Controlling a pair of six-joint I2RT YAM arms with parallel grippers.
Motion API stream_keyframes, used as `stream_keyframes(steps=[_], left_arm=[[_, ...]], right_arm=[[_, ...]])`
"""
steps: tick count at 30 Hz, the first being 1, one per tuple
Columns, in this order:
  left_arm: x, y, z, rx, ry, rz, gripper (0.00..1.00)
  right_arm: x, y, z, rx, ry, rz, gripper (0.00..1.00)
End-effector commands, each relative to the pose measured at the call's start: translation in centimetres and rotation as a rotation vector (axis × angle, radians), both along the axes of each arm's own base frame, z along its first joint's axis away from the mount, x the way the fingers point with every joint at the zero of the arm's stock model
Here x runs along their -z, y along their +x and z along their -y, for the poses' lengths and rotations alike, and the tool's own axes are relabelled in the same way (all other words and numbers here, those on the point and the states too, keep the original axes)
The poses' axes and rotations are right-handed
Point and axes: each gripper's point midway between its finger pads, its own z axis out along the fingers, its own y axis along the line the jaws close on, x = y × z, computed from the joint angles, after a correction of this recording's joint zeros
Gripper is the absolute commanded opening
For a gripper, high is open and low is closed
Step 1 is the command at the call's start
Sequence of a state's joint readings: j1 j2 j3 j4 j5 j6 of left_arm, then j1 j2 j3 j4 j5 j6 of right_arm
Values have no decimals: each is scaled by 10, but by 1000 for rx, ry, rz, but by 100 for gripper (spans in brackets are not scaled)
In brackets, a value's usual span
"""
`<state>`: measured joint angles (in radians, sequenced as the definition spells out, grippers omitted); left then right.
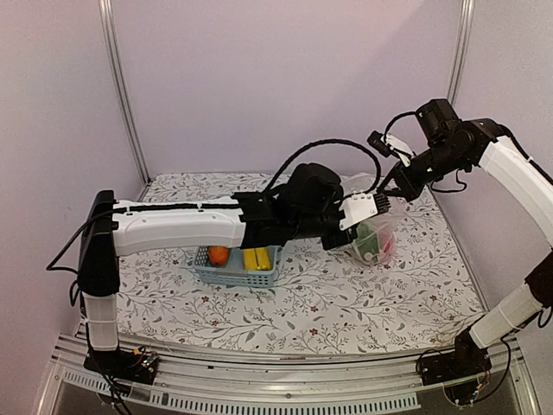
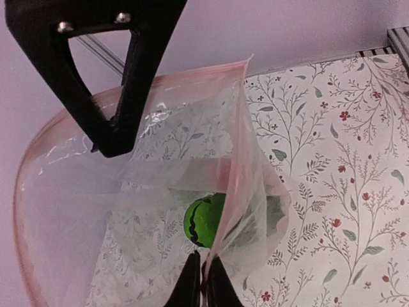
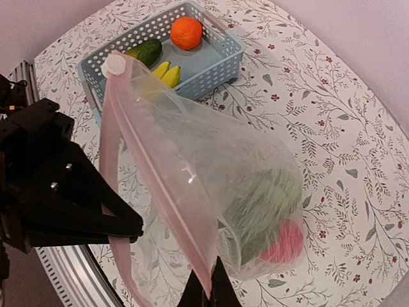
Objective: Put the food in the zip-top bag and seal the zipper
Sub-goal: Adjust the zipper food storage bag at the center of the board.
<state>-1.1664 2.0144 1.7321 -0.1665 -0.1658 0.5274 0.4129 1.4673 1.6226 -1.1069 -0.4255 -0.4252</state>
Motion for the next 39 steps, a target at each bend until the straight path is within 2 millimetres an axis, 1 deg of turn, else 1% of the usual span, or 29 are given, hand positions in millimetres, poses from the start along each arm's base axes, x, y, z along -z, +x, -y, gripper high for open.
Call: stream_keyframes(steps=[1, 3, 5, 7, 10, 11, 12, 15, 16, 18, 20, 22, 24, 25, 26, 28, 30, 32, 33, 34, 36, 39], left_arm=[[-48, 10, 9, -47, -131, 110, 3], [-70, 13, 10, -59, -205, 147, 2], [-81, 15, 11, -71, -249, 178, 1], [-88, 20, 14, -77, -277, 213, 1], [-91, 31, 24, -81, -299, 243, 1], [-91, 36, 29, -83, -306, 250, 2], [-95, 46, 31, -94, -319, 260, 2], [-97, 69, 39, -116, -331, 290, 2], [-96, 74, 42, -117, -333, 301, 3], [-100, 77, 45, -118, -347, 325, 6], [-105, 77, 45, -125, -365, 334, 6], [-104, 76, 43, -127, -371, 319, 8], [-98, 73, 40, -122, -363, 300, 14], [-84, 71, 38, -116, -340, 278, 20], [-77, 68, 35, -110, -330, 256, 27], [-66, 62, 28, -112, -317, 219, 43], [-55, 55, 19, -123, -306, 182, 53], [-52, 38, 11, -110, -310, 137, 60], [-51, 27, 7, -98, -320, 115, 62], [-55, 15, 2, -90, -337, 98, 63], [-60, -5, -10, -93, -377, 50, 65], [-66, -24, -34, -116, -433, -35, 65]], right_arm=[[-13, 45, 32, 193, -159, 188, 0], [-20, 57, 44, 248, -213, 245, 0], [-30, 65, 49, 283, -232, 293, 0], [-43, 74, 58, 338, -247, 349, 0], [-56, 88, 72, 418, -292, 432, 0], [-61, 93, 77, 444, -308, 468, 0], [-67, 97, 81, 460, -323, 503, 0], [-80, 106, 88, 499, -353, 567, 0], [-81, 108, 88, 501, -359, 572, 0], [-81, 111, 88, 508, -363, 575, 0], [-80, 114, 91, 526, -357, 571, 0], [-75, 114, 88, 516, -344, 556, 0], [-64, 110, 83, 484, -330, 524, 0], [-57, 108, 80, 465, -318, 504, 0], [-49, 103, 74, 434, -300, 479, 0], [-31, 94, 64, 374, -274, 427, 0], [-9, 84, 57, 330, -251, 363, 0], [11, 74, 50, 285, -238, 306, 0], [18, 68, 44, 255, -214, 276, 0], [24, 63, 41, 235, -203, 253, 0], [28, 55, 36, 206, -178, 232, 0], [21, 46, 34, 192, -141, 236, 0]])
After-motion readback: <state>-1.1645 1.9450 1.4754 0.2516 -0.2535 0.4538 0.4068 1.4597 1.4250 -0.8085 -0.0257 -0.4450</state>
